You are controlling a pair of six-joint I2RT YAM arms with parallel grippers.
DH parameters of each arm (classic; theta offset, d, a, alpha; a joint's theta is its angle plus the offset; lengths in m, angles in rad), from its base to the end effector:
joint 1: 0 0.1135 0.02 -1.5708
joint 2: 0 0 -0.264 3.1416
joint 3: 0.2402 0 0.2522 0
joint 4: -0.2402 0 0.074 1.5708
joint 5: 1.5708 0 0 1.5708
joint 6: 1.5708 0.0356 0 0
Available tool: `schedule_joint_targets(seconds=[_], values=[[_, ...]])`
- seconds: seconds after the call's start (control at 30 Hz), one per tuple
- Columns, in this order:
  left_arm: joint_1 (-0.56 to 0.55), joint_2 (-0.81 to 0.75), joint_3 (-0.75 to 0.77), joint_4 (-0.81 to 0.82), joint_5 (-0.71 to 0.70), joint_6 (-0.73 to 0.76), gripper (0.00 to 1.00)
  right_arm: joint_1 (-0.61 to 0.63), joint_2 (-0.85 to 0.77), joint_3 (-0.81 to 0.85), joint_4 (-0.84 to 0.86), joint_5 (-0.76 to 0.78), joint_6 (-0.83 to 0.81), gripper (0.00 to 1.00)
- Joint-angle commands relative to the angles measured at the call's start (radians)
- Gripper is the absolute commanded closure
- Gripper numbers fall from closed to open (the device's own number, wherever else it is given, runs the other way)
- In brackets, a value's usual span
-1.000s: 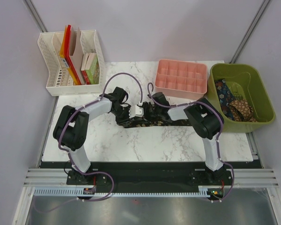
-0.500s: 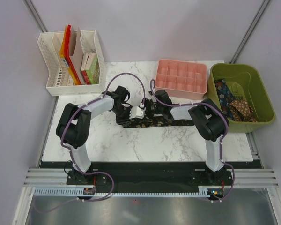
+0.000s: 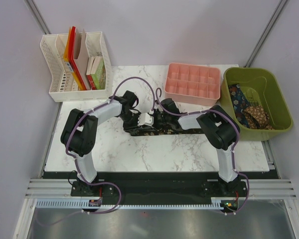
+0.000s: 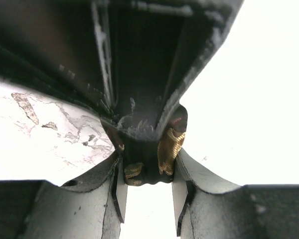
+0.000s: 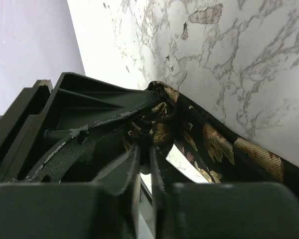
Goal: Roll the ties
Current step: Roll the tie at the center of the board.
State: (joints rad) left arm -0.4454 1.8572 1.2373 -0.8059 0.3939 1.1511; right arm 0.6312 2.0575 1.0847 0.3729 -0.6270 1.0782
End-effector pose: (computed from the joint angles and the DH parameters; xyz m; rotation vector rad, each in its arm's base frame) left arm 0.3048 -0.1606 0.1675 2.0591 1.9495 -0.4597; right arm 0.3234 0.2623 0.1201 0.1376 2.5409 1.5320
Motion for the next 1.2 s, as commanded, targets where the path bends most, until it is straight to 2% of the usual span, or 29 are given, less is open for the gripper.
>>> schedule_joint_targets(seconds=[0.0,0.03,0.1,0.37,0.5,0.6,0.73,1.0,1.07,1.17], values=[[0.004,0.04,-0.016,-0.065,-0.04,0.021,0.73,-0.013,0.012,0.004,-0.069,0.027,-0.063,0.9],[0.004,0.037,-0.015,-0.065,-0.038,0.021,0.72,-0.018,0.013,0.0,-0.071,0.03,-0.064,0.96],[0.005,0.025,-0.015,-0.065,-0.029,0.015,0.67,-0.028,0.013,-0.002,-0.101,0.035,-0.087,1.0],[0.03,-0.032,0.019,-0.046,0.074,-0.033,0.43,-0.054,0.027,-0.016,-0.167,0.052,-0.155,1.0],[0.037,-0.055,0.01,-0.007,0.108,-0.051,0.25,-0.067,0.041,-0.009,-0.178,0.059,-0.172,1.0],[0.039,-0.079,-0.019,0.04,0.117,-0.068,0.21,-0.071,0.055,-0.006,-0.193,0.062,-0.19,1.0],[0.043,-0.108,-0.053,0.137,0.134,-0.099,0.19,-0.077,0.064,-0.008,-0.21,0.072,-0.208,1.0],[0.033,-0.069,-0.036,0.157,0.203,-0.165,0.19,-0.074,0.069,-0.009,-0.201,0.072,-0.205,1.0],[0.017,-0.058,-0.035,0.16,0.191,-0.171,0.22,-0.074,0.075,-0.006,-0.187,0.075,-0.192,1.0],[0.001,-0.044,-0.029,0.157,0.189,-0.183,0.36,-0.062,0.092,0.003,-0.169,0.076,-0.167,1.0]])
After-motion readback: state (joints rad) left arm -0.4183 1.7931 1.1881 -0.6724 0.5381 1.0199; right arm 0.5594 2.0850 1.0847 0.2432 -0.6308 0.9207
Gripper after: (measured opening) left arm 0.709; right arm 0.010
